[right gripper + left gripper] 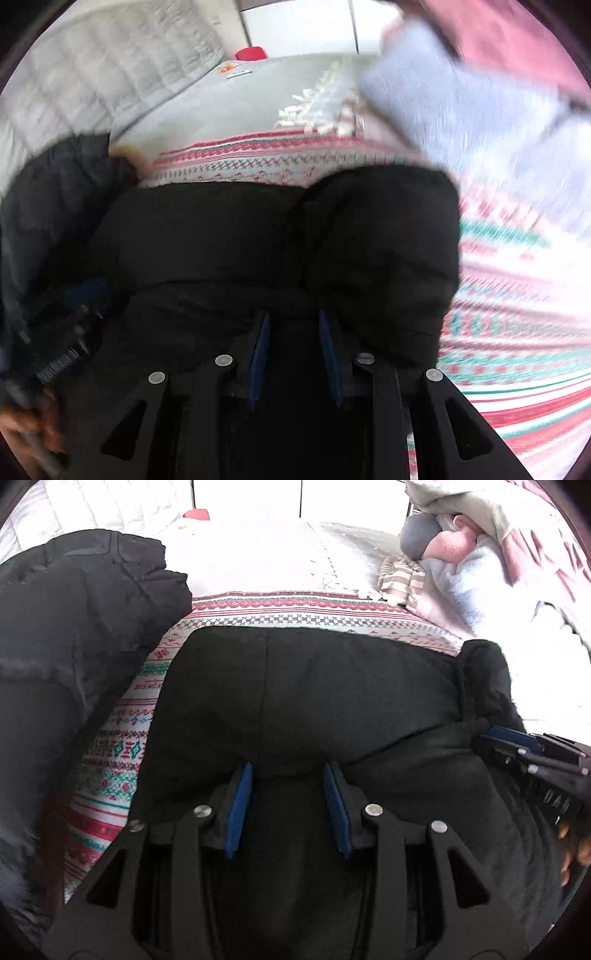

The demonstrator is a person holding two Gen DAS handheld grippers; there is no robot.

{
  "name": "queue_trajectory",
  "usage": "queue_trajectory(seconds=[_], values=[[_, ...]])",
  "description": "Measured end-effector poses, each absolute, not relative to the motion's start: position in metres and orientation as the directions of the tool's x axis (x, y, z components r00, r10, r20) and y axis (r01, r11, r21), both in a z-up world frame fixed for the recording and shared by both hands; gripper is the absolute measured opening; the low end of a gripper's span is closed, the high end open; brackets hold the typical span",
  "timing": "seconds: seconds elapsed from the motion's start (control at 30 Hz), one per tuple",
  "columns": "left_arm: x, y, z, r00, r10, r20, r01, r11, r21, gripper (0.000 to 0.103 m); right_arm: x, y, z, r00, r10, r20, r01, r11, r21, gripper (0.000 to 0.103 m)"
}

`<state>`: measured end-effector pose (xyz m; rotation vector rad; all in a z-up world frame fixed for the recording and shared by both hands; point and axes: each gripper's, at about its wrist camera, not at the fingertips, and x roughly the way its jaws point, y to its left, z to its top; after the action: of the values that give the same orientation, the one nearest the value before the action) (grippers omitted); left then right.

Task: Fold large clothes
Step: 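Lower the folded coat onto the blanket with both tools, then grasp the folded black coat edge with both tools side by side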

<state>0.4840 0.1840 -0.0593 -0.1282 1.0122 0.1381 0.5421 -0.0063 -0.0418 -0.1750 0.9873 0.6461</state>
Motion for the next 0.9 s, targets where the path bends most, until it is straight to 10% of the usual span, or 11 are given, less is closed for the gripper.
queue_trajectory(seconds=[0.1,0.2,0.9], values=[[0.452,0.197,-0.015,0.548,-0.012,-0.837,-0.213,0.965,-0.153,0.045,0.512,-0.026,-0.011,0.377,0.448,-0.811,-0.563,0.806,0.183,0.057],[0.402,0.198,0.021,0.572,-0.05,-0.818,-0.196,0.961,-0.195,0.076,0.473,-0.064,0.019,0.42,0.5,-0.758,-0.529,0.813,0.244,0.068],[0.299,0.237,-0.035,0.505,-0.201,-0.839,-0.286,0.879,-0.382,0.082,0.391,-0.152,-0.026,0.207,0.66,-0.722,-0.314,0.744,0.59,0.076]])
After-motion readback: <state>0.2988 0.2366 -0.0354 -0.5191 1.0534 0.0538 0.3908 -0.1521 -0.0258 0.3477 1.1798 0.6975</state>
